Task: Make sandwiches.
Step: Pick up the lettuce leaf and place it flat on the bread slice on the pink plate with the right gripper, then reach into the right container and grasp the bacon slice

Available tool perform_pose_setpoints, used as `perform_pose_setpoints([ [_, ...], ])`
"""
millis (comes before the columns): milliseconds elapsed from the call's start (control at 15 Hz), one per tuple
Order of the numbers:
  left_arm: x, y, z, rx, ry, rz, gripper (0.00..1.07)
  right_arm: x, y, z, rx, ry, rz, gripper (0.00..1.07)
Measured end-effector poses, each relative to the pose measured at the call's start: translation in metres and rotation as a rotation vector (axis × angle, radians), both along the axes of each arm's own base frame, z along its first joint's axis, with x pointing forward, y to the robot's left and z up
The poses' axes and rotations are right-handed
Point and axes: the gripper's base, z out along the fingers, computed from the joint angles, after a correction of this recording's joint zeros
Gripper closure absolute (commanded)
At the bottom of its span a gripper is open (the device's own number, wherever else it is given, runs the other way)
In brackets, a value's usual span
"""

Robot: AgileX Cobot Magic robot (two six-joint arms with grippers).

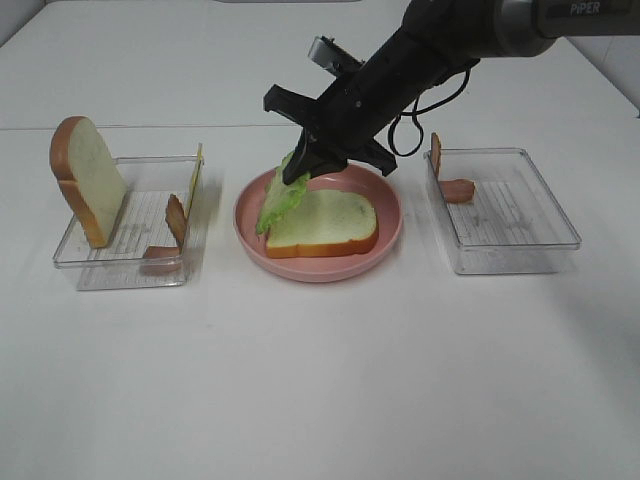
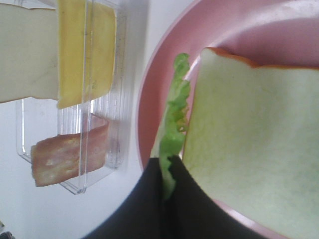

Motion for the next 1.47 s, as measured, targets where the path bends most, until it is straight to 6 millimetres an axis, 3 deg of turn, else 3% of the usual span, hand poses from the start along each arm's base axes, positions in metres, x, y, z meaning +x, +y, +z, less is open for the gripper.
perform_pose_setpoints([
  [467,0.0,0.0,0.0,0.0,0.0,0.0,0.09,0.002,-0.014,-0.008,-0.175,-0.024,-0.003,1.07],
  [600,0.0,0.0,0.0,0.0,0.0,0.0,0.09,0.002,-0.014,-0.008,-0.181,-0.027,0.0,0.86],
  [667,0.0,0.0,0.0,0.0,0.0,0.0,0.09,0.002,-0.015,-0.008,-0.19,-0.027,-0.002,0.68],
  [733,0.0,0.0,0.0,0.0,0.0,0.0,0.09,0.002,-0.015,-0.009,-0.194,-0.028,-0.002,0.58],
  [800,0.0,0.0,0.0,0.0,0.0,0.0,0.09,0.002,-0.017,-0.009,-0.217,-0.022,-0.011,0.27],
  [933,0.0,0.0,0.0,0.0,0.0,0.0,0.09,0.001,-0.019,-0.01,-0.239,-0.018,0.0,0.18],
  [1333,0.0,0.0,0.0,0.0,0.0,0.0,0.09,-0.001,-0.028,0.018,-0.353,0.024,0.033,0.18],
  [1400,0.0,0.0,0.0,0.0,0.0,0.0,0.09,-0.003,-0.031,0.039,-0.364,-0.002,0.019,0.18],
  [1467,0.0,0.0,0.0,0.0,0.0,0.0,0.09,-0.003,-0.031,0.045,-0.363,-0.012,0.019,0.18],
])
